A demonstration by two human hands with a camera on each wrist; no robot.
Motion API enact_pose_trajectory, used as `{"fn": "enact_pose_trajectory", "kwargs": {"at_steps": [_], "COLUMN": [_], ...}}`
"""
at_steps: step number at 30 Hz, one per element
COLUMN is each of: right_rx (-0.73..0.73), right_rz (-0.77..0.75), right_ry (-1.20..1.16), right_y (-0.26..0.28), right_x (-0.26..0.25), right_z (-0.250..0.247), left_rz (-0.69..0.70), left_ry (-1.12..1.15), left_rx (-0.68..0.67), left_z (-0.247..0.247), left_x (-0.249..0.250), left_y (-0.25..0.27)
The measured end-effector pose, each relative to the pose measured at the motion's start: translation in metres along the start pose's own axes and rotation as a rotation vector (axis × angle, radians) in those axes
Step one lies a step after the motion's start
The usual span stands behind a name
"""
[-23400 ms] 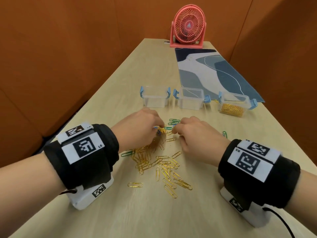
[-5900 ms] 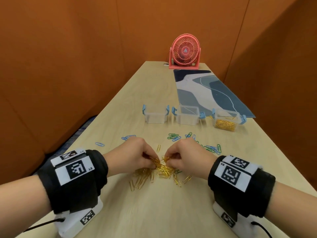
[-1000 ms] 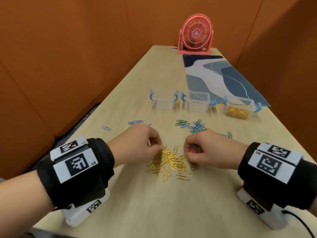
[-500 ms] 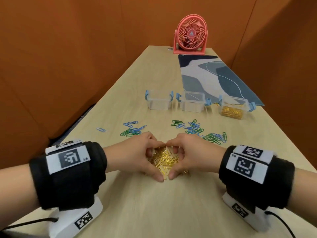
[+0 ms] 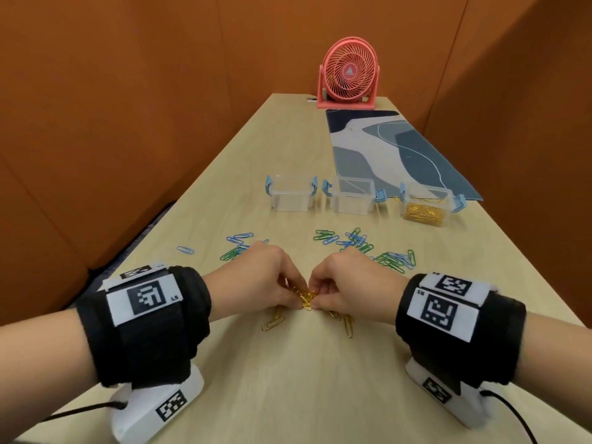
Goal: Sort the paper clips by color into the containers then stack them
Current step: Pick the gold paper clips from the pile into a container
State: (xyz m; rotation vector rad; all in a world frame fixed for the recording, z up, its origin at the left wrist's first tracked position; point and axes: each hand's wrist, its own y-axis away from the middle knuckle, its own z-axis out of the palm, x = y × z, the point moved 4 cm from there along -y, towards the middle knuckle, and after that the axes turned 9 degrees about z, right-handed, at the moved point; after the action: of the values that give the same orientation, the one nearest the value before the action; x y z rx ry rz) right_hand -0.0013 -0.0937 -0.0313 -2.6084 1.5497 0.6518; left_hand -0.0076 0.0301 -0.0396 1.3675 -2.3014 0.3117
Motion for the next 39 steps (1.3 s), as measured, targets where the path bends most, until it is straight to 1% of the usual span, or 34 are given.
{"fn": "enact_pose_trajectory", "kwargs": {"at_steps": [3,7,10,14,16,18,20,22,24,27,30,31,33,34,36,38,39], "right_rx": [0.011,0.017,0.012,0.027,0.027,0.003,-0.033,-0.013,0.069,0.233,0.372,0.399,0.429,0.435,0.426,0.403,0.39], "right_rz": [0.01,0.056,0.094,0.165,0.204,0.249,0.289,0.307,0.344,0.44,0.52,0.549,0.61,0.63,0.642,0.643,0.633], "right_ry": [-0.016,-0.069,-0.095,-0.18,-0.284,-0.468,-0.675,-0.789,-0.832,-0.851,-0.797,-0.743,-0.615,-0.589,-0.594,-0.489,-0.46], "right_y": [0.001,0.001,-0.001,-0.008,-0.009,-0.007,-0.003,0.0,0.0,0.0,-0.007,-0.011,-0.022,-0.026,-0.034,-0.039,-0.042], "right_x": [0.003,0.01,0.018,0.037,0.047,0.058,0.07,0.084,0.102,0.134,0.163,0.172,0.189,0.195,0.203,0.206,0.207], "right_z": [-0.001,-0.004,-0.011,-0.022,-0.028,-0.035,-0.044,-0.061,-0.082,-0.115,-0.14,-0.145,-0.149,-0.149,-0.144,-0.14,-0.138], "left_rz": [0.006,-0.019,-0.041,-0.152,-0.202,-0.23,-0.241,-0.23,-0.208,-0.158,-0.122,-0.113,-0.102,-0.099,-0.089,-0.079,-0.073], "left_ry": [-0.021,0.003,0.089,0.28,0.384,0.452,0.496,0.547,0.602,0.671,0.74,0.748,0.742,0.722,0.638,0.54,0.491], "left_rx": [-0.038,-0.087,-0.144,-0.243,-0.259,-0.265,-0.279,-0.291,-0.266,-0.199,-0.121,-0.099,-0.048,-0.015,0.063,0.132,0.138], "left_z": [-0.003,-0.007,-0.01,-0.012,-0.015,-0.018,-0.022,-0.027,-0.032,-0.041,-0.046,-0.046,-0.042,-0.039,-0.032,-0.026,-0.023], "left_x": [0.002,0.001,0.001,-0.002,-0.005,-0.005,-0.002,0.005,0.016,0.038,0.061,0.068,0.078,0.082,0.085,0.085,0.086], "left_y": [-0.003,-0.012,-0.022,-0.036,-0.044,-0.052,-0.063,-0.079,-0.101,-0.141,-0.184,-0.197,-0.22,-0.23,-0.247,-0.258,-0.262]}}
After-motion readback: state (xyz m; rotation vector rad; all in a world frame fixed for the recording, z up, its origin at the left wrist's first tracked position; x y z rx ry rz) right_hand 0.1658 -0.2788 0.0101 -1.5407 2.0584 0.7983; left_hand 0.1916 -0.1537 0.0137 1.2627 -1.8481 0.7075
